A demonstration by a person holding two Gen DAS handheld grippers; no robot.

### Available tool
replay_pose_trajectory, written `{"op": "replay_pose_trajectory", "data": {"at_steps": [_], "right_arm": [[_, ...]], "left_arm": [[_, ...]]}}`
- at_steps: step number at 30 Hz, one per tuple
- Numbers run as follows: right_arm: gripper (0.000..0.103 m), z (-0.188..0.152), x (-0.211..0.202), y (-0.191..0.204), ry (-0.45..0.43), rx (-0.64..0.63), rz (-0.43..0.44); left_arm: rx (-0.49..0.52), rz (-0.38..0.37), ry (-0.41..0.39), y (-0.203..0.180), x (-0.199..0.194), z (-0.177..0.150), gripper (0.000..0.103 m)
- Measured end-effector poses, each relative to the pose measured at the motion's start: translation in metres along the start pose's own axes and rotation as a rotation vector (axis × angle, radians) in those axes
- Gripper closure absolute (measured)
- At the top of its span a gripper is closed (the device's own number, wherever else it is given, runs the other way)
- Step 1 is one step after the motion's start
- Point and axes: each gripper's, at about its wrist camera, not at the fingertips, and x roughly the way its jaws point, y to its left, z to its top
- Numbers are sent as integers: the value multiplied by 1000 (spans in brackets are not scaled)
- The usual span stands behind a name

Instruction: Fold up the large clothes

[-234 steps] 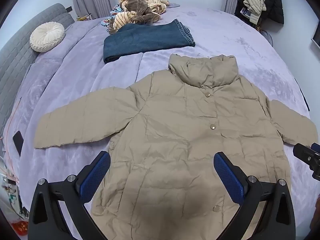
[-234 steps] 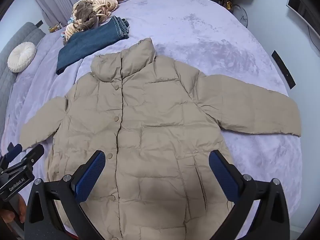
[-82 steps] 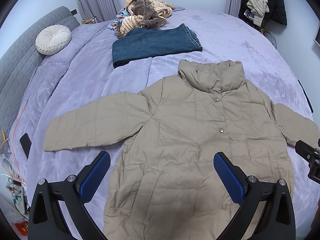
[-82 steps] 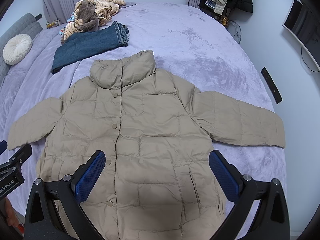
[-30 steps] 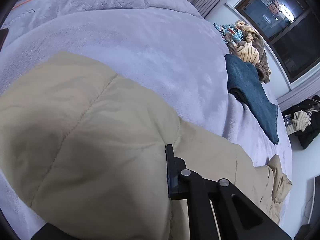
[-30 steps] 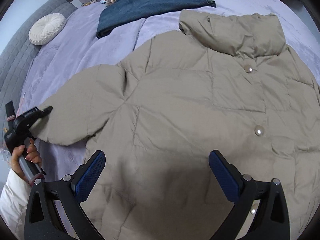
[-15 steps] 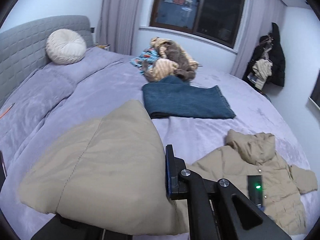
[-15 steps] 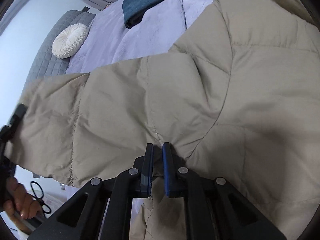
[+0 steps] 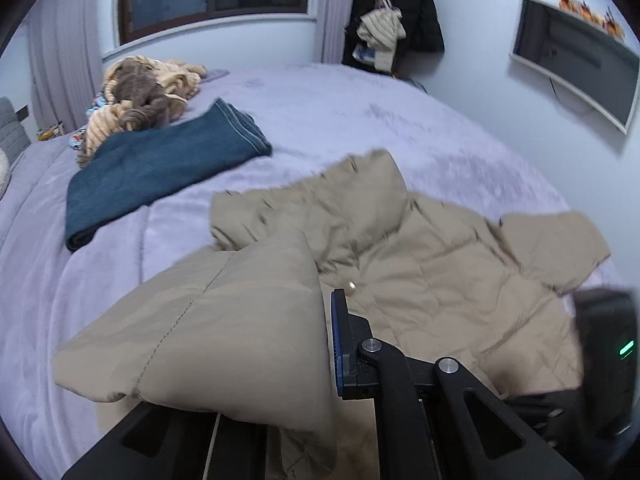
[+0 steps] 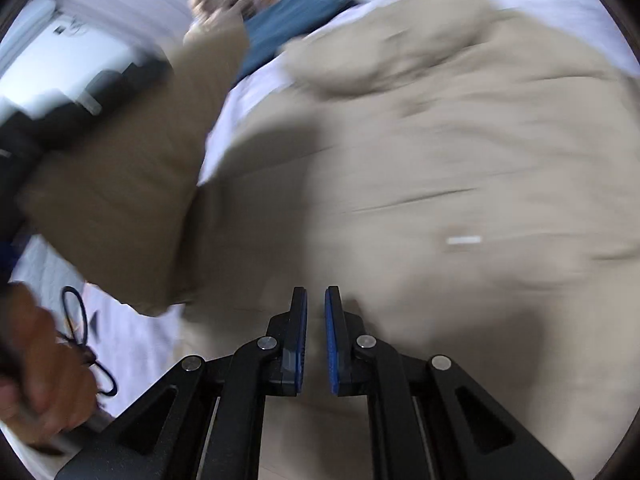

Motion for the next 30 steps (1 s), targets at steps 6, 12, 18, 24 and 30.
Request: {"op": "replay_pose_trajectory", "data": {"at_steps": [6, 12, 18, 24, 30], "right_arm": [[93, -7, -40, -75, -34, 85, -83], [93, 8, -38, -82, -28, 96, -51], [83, 23, -48, -85, -5, 19, -57], [29, 26, -53, -8, -55, -262, -75], [24, 2, 2, 104, -51, -699, -254]], "left_arm": [[142, 123, 156, -57, 66, -42, 87], [162, 100, 84, -69, 44, -51, 0], [61, 35, 55, -26, -10, -42, 0], [-269, 142, 32, 95, -64, -60, 0], [-573, 194, 144, 188, -41, -110, 38]]}}
